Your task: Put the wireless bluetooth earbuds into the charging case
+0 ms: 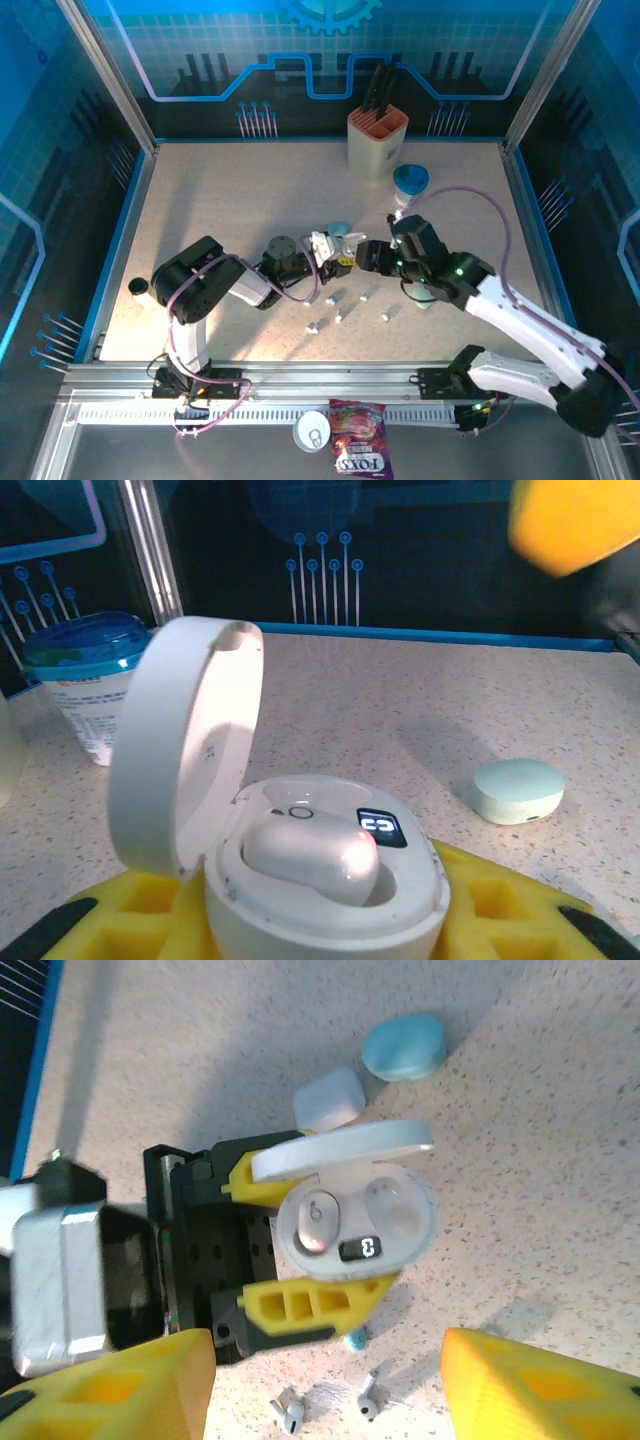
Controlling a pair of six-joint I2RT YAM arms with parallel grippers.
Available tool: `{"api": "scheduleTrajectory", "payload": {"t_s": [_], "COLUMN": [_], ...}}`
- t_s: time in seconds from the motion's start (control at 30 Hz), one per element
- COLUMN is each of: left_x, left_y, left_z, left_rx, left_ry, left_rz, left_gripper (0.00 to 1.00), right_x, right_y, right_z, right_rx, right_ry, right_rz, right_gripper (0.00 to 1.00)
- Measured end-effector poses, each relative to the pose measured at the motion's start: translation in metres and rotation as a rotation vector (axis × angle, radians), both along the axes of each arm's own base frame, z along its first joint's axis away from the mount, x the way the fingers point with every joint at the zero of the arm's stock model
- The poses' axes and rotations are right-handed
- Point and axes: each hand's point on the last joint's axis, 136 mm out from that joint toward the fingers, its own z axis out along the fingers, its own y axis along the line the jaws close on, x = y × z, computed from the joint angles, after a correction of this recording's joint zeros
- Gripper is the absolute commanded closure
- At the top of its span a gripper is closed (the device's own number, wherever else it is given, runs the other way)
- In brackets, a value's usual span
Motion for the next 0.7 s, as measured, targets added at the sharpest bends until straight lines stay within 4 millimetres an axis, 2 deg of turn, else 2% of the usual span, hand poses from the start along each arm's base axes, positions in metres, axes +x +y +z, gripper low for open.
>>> {"api": "scheduleTrajectory", "payload": {"t_s": [0.1,0.2,0.33,0.43,0.53,0.7], "left_x": [0.005,0.010,0.022,0.036,0.047,0.049], "left_y": [0.009,0.018,0.038,0.060,0.087,0.118], "left_z": [0.007,0.019,0.038,0.057,0.087,0.134], "left_rx": [-0.012,-0.030,-0.083,-0.130,-0.184,-0.231], "left_ry": [-0.007,-0.023,-0.018,-0.010,-0.041,-0.100], "left_rz": [0.023,0.045,0.087,0.135,0.189,0.247], "left_gripper": [0.64,0.64,0.65,0.65,0.65,0.64], "right_x": [-0.002,0.005,0.017,0.026,0.033,0.039], "right_y": [-0.016,-0.028,-0.028,-0.013,0.007,0.051], "right_z": [-0.003,-0.013,-0.026,-0.040,-0.061,-0.094], "right_rx": [0.016,0.026,0.043,0.053,0.065,0.056], "right_ry": [-0.044,-0.052,-0.038,-0.005,0.047,0.133], "right_rz": [-0.033,-0.075,-0.077,-0.032,0.030,0.153], "right_gripper": [0.39,0.39,0.38,0.37,0.37,0.37]}}
